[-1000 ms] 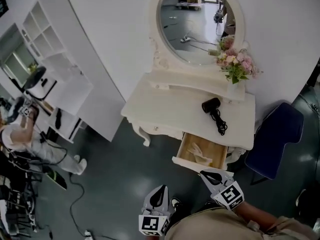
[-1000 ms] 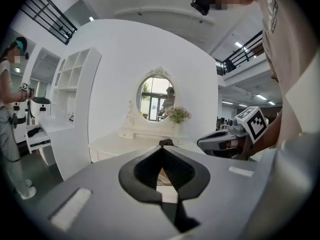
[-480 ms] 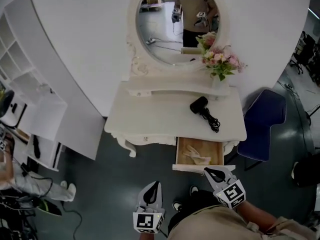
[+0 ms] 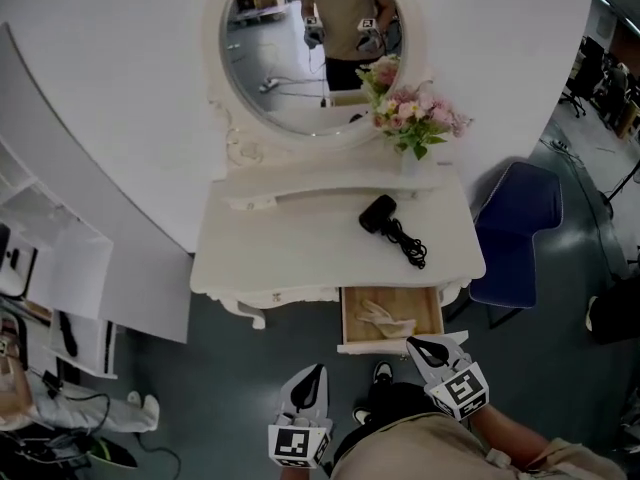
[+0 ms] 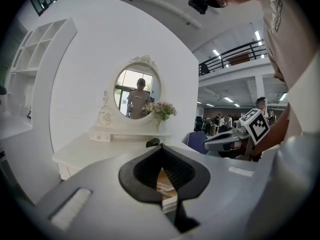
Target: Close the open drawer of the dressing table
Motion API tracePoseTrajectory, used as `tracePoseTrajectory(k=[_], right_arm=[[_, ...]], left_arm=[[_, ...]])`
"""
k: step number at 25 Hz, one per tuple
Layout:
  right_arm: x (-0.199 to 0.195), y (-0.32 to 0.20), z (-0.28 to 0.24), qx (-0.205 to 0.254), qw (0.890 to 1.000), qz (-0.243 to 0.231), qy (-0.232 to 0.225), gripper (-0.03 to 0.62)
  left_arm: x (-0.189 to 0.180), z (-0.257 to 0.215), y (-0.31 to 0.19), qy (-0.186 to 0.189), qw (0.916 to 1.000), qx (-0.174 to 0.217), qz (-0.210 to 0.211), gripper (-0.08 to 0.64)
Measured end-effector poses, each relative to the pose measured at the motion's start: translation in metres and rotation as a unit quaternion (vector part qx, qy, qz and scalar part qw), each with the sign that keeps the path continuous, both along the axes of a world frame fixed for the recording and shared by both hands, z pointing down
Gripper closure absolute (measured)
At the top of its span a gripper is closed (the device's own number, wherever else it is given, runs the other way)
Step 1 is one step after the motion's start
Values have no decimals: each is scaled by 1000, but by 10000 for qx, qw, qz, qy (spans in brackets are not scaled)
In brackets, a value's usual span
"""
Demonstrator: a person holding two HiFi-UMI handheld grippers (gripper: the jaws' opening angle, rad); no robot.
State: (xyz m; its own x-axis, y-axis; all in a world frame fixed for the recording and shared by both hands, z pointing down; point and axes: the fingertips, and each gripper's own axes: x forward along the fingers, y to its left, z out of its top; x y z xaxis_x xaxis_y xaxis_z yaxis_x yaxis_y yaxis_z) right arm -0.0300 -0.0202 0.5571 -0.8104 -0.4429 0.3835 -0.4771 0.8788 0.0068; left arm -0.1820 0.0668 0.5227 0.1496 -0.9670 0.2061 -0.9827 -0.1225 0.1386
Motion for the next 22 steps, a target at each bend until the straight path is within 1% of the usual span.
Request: tracePoseTrajectory(k=[5, 8, 11, 14, 15, 18, 20, 22], right_arm=[[2, -31, 4, -48, 9993, 243, -290, 589], [10, -48, 1, -94, 9986, 362, -382, 589], [21, -58, 9, -214, 9987, 342, -301, 589], [26, -58, 20, -294, 9988, 339, -197, 589], [28, -57, 25, -305, 9987, 371, -145, 589], [39, -58, 36, -443, 9971, 617, -51, 589], [46, -59, 42, -582, 9947, 847, -44, 589], [54, -62, 48, -595, 9925, 1067, 35, 589]], left_arm=[[6, -1, -38, -308, 9987, -98, 391, 544], [18, -13, -65, -377, 9974, -54, 613, 545], [36, -16, -90, -300, 9960, -31, 840, 543], [51, -12, -111, -155, 9936, -110, 1117, 545], [55, -8, -116, -184, 9923, -123, 1217, 545], [64, -2, -125, -415, 9889, -152, 1417, 544], [65, 4, -128, -426, 9880, -181, 1471, 544], [64, 9, -129, -402, 9876, -213, 1500, 545]])
